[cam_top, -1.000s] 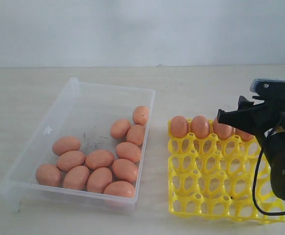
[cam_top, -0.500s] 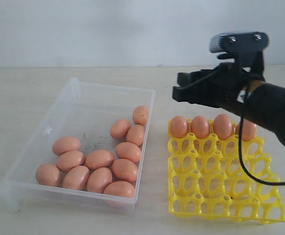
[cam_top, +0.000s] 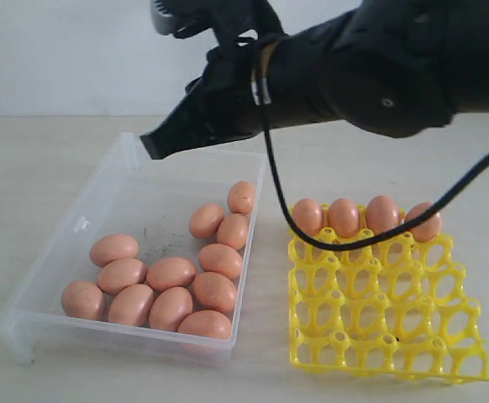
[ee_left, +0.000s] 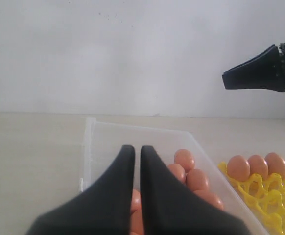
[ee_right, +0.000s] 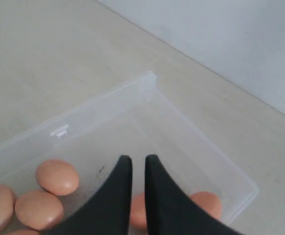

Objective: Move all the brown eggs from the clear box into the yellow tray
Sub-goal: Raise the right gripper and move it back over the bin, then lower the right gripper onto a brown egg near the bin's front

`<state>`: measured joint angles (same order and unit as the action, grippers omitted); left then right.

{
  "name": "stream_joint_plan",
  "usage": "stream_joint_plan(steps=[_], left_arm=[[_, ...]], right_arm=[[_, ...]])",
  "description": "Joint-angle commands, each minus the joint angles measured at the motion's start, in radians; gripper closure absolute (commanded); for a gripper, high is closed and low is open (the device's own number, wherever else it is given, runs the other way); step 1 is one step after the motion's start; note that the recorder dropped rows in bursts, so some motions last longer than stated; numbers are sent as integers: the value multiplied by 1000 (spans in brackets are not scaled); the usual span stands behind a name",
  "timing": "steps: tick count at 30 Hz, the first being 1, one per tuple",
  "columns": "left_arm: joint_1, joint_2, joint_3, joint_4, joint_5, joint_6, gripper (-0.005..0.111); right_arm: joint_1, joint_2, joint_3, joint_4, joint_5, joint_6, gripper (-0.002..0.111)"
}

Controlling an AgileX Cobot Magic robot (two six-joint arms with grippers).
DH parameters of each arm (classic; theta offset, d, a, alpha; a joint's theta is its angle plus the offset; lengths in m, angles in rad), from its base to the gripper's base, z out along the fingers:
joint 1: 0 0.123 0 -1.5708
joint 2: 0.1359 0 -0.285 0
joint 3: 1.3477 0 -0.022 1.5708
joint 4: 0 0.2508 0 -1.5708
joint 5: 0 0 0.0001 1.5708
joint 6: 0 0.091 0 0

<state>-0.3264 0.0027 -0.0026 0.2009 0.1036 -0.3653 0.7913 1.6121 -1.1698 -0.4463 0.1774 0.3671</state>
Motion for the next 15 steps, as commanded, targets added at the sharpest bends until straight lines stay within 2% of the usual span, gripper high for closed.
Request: stream_joint_plan(steps=[1,4,6,11,15], left_arm=[[-8,-3,3,-2,-6,-8,103],[-8,-3,3,-2,-6,-8,103],[-8,-3,3,-2,-6,-8,103],[-8,-3,3,-2,-6,-8,103],[-8,-3,3,-2,-6,-8,103]], right_arm=[[46,83,-119,-1,210,-58,108],[56,156,-195,88,360,-207,108],[56,210,-242,210,439,-407,108],[56,306,-306,498,495,-894,108],[56,358,-342,593,584,-1115,108]])
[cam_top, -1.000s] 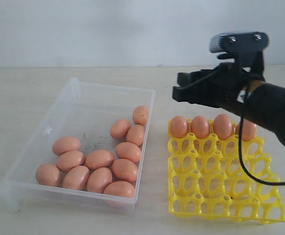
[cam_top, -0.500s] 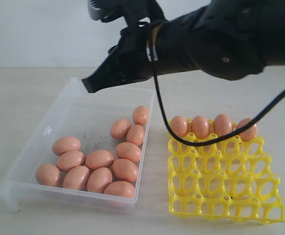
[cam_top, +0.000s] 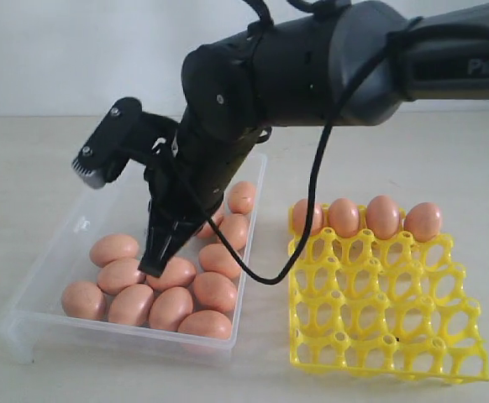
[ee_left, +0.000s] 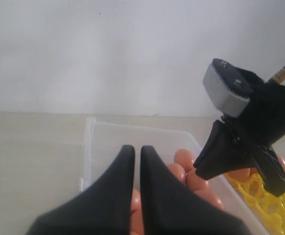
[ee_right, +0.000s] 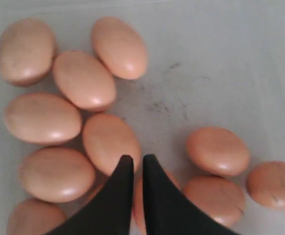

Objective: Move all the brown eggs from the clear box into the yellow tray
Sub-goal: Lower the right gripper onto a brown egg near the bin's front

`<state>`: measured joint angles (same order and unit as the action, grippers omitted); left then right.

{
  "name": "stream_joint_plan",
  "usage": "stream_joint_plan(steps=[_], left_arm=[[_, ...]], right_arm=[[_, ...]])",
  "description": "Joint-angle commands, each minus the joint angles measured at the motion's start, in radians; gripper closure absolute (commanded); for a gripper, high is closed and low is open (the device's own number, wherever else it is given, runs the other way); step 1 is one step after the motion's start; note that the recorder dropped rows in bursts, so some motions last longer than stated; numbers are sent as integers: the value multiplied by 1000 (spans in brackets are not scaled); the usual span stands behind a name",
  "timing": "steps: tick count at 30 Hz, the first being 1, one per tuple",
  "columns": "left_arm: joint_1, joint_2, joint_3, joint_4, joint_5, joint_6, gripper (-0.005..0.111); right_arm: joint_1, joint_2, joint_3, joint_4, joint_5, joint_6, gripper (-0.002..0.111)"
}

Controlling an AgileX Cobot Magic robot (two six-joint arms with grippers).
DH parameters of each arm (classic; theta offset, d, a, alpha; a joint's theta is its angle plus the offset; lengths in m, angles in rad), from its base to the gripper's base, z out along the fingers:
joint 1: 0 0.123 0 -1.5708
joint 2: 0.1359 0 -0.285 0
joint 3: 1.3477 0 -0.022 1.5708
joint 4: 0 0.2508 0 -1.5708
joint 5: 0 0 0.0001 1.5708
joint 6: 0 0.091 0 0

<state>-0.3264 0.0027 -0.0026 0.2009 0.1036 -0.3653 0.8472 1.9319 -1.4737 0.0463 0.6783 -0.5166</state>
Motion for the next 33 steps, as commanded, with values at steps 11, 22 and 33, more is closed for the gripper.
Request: stream_joint_plan(steps=[11,22,33], left_arm=[[-8,-3,3,-2,-2,-8,103],[-8,-3,3,-2,-6,-8,103],[-8,-3,3,-2,-6,-8,103]], right_arm=[[0,102,-44,120,69,-417,85],[2,192,-44,115,-34,-488,58],[2,220,-44,97,-114,-469,79]])
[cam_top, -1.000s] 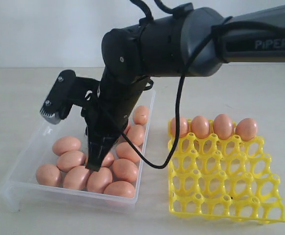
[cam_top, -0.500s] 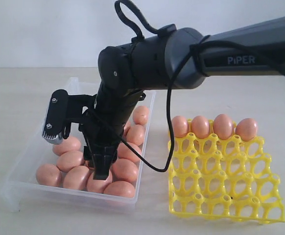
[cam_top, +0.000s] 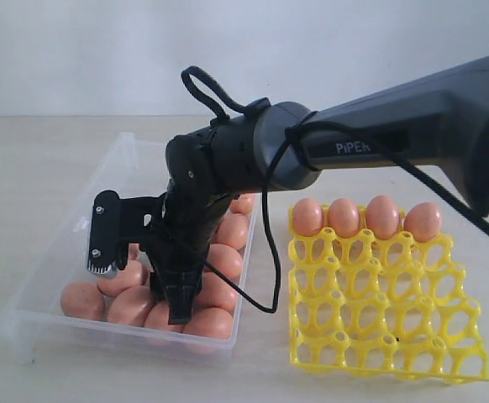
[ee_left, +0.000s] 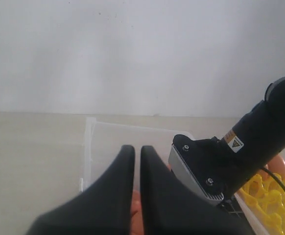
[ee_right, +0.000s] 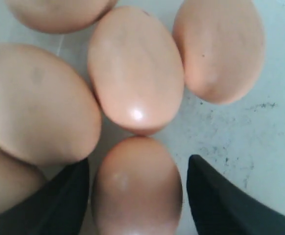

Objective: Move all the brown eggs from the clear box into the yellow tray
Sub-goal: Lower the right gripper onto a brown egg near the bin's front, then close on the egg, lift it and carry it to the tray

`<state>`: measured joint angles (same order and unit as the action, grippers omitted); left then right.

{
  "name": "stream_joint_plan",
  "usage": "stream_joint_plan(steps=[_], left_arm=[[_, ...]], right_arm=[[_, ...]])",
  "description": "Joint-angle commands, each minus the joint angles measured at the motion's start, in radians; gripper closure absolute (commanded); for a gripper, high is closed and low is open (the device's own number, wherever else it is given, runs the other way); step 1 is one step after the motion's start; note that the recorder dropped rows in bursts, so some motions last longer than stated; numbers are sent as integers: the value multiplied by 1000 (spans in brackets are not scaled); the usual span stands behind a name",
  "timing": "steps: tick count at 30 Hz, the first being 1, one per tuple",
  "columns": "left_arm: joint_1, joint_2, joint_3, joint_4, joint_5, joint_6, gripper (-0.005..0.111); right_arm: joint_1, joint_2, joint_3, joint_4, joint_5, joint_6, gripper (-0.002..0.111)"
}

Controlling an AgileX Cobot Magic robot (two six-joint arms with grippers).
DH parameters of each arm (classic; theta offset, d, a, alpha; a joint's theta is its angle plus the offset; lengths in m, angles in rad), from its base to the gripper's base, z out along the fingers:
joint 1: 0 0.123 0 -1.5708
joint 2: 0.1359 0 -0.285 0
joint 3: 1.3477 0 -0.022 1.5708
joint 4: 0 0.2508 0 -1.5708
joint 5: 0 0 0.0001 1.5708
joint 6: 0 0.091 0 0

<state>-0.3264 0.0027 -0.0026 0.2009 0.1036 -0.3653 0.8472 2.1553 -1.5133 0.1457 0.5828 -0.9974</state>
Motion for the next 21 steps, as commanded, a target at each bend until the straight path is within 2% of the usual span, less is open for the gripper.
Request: stream_joint_plan(steps=[1,2,14,21], left_arm=[[-8,-3,3,-2,-1,-8,103],[-8,-3,3,-2,-1,-8,103],[-8,-3,3,-2,-1,-8,103],[-8,-3,3,-2,-1,-8,103]], right_arm=[[2,-3,-4,-2,-25,23,90],[2,-3,-4,-2,-36,34,107],[-15,-52,13,-46,-255,354,109],[-76,-156,195,-46,-528,552,109]])
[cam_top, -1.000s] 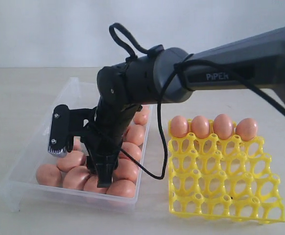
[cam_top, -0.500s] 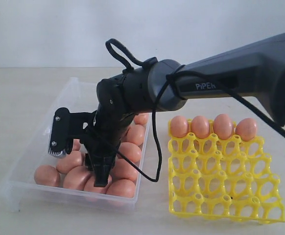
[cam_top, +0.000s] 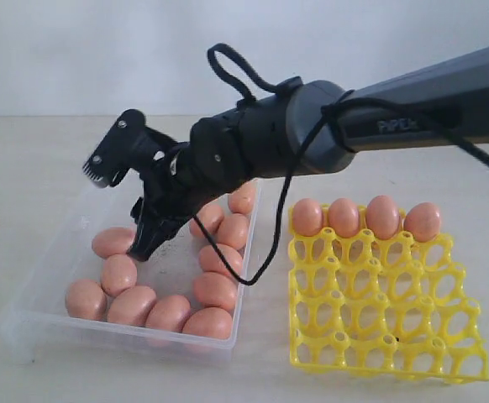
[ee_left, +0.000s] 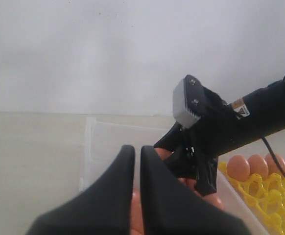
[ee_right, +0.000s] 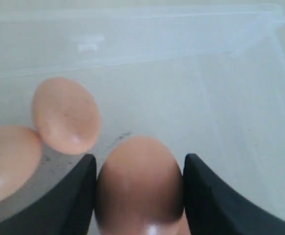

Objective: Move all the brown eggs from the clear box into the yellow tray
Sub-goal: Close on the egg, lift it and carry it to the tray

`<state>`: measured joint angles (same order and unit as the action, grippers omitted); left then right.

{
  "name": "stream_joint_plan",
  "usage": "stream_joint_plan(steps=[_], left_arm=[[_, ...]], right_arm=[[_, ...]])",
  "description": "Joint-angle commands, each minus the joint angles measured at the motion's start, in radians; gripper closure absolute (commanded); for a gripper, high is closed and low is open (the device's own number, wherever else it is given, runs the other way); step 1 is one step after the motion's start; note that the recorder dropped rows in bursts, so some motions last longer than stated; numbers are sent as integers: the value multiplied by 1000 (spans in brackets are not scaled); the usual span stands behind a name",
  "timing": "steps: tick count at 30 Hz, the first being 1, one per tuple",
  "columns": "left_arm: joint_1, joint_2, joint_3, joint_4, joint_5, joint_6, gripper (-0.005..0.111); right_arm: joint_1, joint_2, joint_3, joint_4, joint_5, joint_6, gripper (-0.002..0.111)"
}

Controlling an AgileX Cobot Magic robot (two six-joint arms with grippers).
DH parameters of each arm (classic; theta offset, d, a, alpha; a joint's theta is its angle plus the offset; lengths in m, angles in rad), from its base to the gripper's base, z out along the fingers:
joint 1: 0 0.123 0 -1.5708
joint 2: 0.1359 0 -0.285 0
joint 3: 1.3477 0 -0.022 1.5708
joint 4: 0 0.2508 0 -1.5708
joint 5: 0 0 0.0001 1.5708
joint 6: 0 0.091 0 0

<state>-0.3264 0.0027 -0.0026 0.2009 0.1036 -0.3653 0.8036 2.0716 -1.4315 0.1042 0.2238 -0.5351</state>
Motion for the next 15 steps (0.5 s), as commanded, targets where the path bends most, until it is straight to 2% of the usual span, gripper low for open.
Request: stream_joint_plan(steps=[1,8,15], left_arm=[[-8,-3,3,-2,-1,-8,103],[-8,-3,3,-2,-6,-8,103],[-8,-3,3,-2,-6,-8,103]], right_arm=[[-37,-97,158,-5,-235,106,109],[-39,-251,461,0,-746,228,109],[-39,-326,707,160,-1142,238,109]])
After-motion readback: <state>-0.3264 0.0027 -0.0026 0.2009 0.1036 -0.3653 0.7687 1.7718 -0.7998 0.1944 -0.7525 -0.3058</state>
